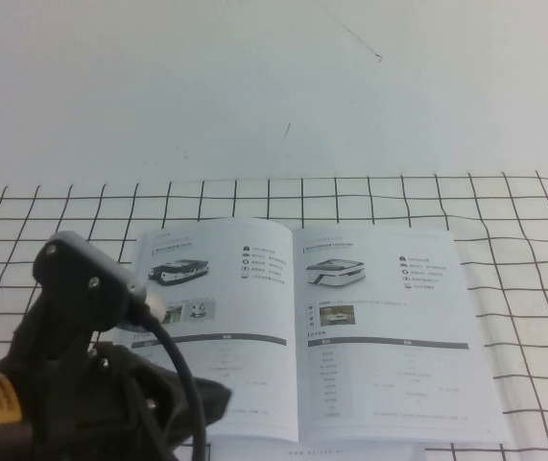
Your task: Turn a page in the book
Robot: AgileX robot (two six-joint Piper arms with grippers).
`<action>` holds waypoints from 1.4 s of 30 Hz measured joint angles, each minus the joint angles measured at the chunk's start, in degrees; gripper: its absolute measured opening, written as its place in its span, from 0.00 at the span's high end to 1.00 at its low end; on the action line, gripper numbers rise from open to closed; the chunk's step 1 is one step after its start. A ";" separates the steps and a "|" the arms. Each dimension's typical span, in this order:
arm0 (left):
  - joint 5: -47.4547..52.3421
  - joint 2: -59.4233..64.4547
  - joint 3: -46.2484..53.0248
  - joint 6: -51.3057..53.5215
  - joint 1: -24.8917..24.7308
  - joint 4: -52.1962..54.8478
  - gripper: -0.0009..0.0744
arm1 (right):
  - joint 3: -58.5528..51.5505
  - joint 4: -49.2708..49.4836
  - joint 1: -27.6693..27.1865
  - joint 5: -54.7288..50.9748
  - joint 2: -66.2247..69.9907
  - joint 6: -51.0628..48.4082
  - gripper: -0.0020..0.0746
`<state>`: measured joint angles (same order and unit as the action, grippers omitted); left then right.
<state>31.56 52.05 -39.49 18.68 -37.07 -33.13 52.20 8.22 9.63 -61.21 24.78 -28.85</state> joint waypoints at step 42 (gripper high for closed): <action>3.79 -30.87 0.00 -52.88 0.00 69.93 0.99 | -32.62 8.26 0.00 23.32 -13.55 -0.01 0.97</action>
<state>35.34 21.18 -39.49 -34.20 -37.07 36.80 19.58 16.49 9.63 -37.88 11.23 -28.86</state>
